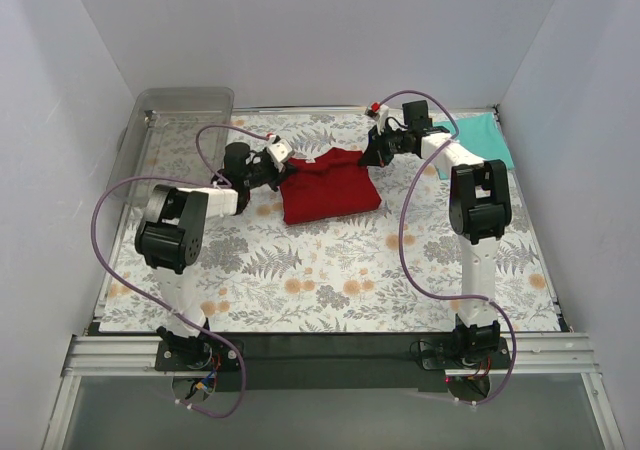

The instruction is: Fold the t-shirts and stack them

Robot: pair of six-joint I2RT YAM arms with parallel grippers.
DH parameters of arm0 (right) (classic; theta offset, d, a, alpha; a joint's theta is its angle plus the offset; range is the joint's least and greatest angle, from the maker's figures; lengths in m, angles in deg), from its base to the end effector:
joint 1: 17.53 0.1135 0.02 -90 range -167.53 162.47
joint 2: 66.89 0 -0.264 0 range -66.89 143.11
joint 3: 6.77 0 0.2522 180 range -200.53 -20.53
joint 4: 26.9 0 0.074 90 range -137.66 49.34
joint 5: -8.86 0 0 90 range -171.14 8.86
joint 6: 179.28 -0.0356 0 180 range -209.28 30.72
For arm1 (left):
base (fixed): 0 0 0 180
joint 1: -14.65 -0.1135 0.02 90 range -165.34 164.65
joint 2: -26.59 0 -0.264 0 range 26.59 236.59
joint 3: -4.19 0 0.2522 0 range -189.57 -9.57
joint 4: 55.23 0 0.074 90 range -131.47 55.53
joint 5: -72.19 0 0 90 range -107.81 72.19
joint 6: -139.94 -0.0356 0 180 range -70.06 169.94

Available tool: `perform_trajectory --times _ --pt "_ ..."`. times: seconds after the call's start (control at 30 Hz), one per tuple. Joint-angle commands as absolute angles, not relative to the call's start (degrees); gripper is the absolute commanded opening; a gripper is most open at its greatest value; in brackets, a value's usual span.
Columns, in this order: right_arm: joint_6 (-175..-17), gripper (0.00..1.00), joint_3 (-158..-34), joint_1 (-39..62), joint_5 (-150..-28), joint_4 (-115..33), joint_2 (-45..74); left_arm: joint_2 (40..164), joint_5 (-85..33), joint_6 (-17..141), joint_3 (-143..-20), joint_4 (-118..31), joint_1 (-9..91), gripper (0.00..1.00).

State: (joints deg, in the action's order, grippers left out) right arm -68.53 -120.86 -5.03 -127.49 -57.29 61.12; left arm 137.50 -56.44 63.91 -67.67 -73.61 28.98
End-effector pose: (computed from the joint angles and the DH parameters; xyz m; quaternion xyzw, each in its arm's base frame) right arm 0.4805 0.1329 0.1920 -0.3888 0.7681 0.3361 0.3821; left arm 0.3872 -0.1219 0.1653 0.1906 0.7756 -0.3950 0.4540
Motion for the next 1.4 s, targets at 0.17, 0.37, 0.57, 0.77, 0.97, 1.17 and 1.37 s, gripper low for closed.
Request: perform_trajectory --times 0.17,0.37,0.57,0.77,0.97,1.17,1.37 --pt "-84.3 0.01 -125.2 -4.8 -118.3 -45.5 63.6 141.4 -49.3 65.0 -73.2 -80.7 28.2 0.00" --pt "-87.1 0.01 -127.7 -4.3 -114.0 -44.9 66.2 144.9 -46.5 65.1 -75.7 -81.9 28.2 0.00" --pt "-87.0 0.01 -128.6 -4.1 -113.7 -45.0 67.4 146.4 -44.5 64.3 -76.8 -80.8 28.2 0.00" --pt "-87.0 0.01 -129.5 -3.6 -113.3 -44.7 67.9 147.0 -41.0 63.0 -77.2 -80.8 28.2 0.00" --pt "-88.2 0.01 -130.0 -3.3 -112.6 -44.0 68.0 147.3 -40.9 63.5 -77.0 -82.5 28.2 0.00" --pt "-88.9 0.01 -130.0 -3.0 -112.5 -42.7 67.8 146.6 -40.3 64.5 -75.1 -88.2 28.2 0.00" --pt "-91.8 0.05 -132.2 -2.2 -107.8 -42.2 69.5 148.9 -37.4 64.6 -77.9 -84.8 28.2 0.01"
